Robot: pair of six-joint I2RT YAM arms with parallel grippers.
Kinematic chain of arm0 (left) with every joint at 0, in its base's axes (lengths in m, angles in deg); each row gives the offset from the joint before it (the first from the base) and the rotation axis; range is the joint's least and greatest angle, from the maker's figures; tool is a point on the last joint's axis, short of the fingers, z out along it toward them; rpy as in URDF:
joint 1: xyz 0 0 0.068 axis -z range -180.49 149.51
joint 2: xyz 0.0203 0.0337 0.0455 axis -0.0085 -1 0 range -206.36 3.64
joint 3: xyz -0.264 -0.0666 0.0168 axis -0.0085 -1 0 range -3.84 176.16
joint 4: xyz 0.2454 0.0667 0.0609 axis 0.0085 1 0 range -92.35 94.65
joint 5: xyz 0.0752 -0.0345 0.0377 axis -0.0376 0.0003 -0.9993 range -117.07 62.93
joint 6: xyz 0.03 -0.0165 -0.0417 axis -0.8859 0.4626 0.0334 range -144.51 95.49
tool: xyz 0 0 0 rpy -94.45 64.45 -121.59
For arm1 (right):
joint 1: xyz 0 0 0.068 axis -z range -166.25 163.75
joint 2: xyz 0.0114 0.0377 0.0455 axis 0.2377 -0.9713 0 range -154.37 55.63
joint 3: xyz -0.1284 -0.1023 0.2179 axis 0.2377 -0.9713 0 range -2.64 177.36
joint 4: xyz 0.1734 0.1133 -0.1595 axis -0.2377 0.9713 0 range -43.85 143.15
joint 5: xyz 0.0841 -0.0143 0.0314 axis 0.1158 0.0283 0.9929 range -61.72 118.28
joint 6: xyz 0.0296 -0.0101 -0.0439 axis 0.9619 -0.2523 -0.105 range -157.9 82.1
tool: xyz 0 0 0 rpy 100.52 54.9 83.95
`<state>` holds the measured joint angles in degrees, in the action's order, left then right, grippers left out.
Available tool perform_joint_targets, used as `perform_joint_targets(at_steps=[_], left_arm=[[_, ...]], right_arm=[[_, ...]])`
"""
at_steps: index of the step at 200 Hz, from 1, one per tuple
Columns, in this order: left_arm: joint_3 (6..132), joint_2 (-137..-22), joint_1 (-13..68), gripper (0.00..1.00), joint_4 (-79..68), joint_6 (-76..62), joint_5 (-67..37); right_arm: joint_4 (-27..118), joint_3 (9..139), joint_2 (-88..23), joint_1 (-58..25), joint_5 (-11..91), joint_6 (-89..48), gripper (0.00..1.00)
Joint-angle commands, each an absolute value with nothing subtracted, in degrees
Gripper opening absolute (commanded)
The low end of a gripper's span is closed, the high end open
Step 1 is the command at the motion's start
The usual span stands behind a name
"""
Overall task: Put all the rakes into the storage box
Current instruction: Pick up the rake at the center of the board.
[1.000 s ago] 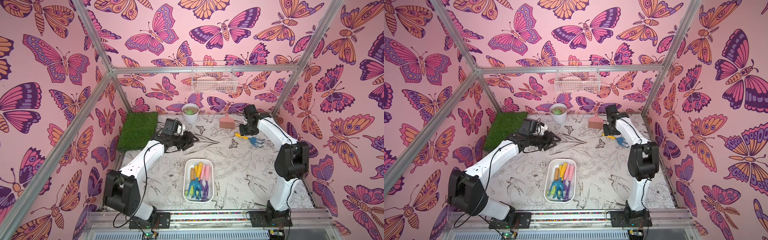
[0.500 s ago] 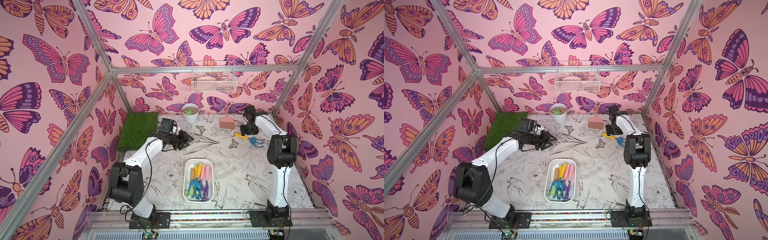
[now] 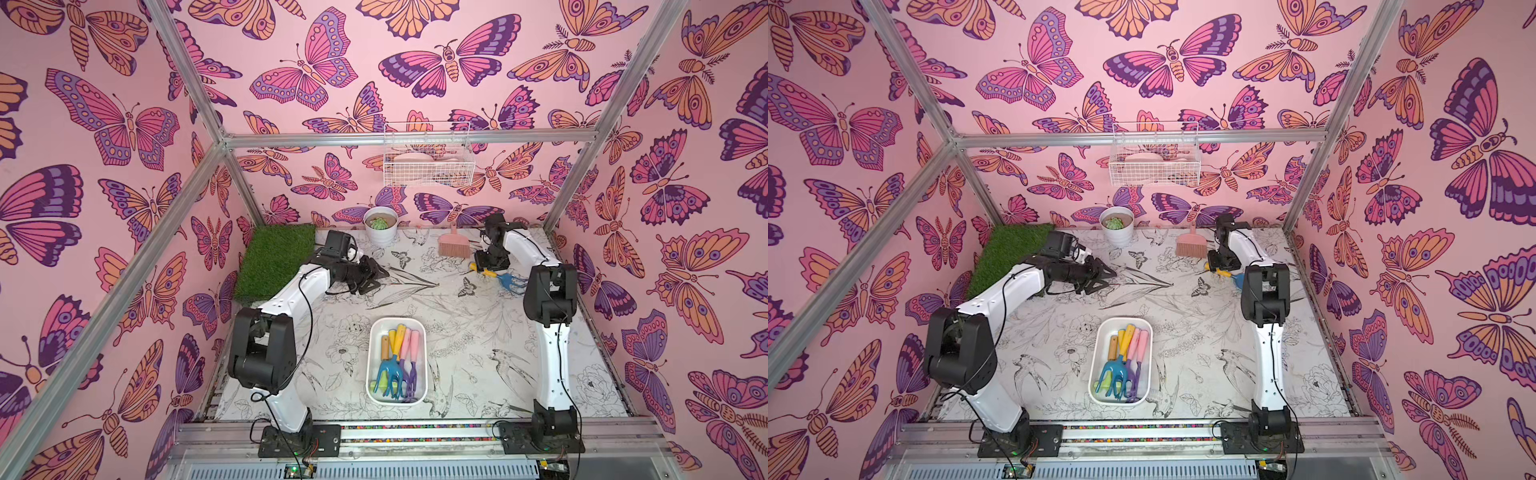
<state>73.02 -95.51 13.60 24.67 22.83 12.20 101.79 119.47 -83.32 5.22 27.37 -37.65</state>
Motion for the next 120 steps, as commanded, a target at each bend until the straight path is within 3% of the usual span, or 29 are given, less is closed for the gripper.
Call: perform_joint_targets(at_steps=[1,50,120], left_arm=[[74.6,-96.8,13.0,0.51,26.4,21.1,13.1],[75.1,-97.3,13.0,0.51,26.4,21.1,12.7],[72.5,-94.2,13.2,0.51,26.3,21.4,11.4]], right_arm=[[105.0,120.3,-84.2,6.1,31.1,-36.2,0.61],[104.3,112.7,-80.3,6.1,28.9,-34.4,0.56],[101.0,102.7,-75.0,5.8,28.1,-29.0,0.33]])
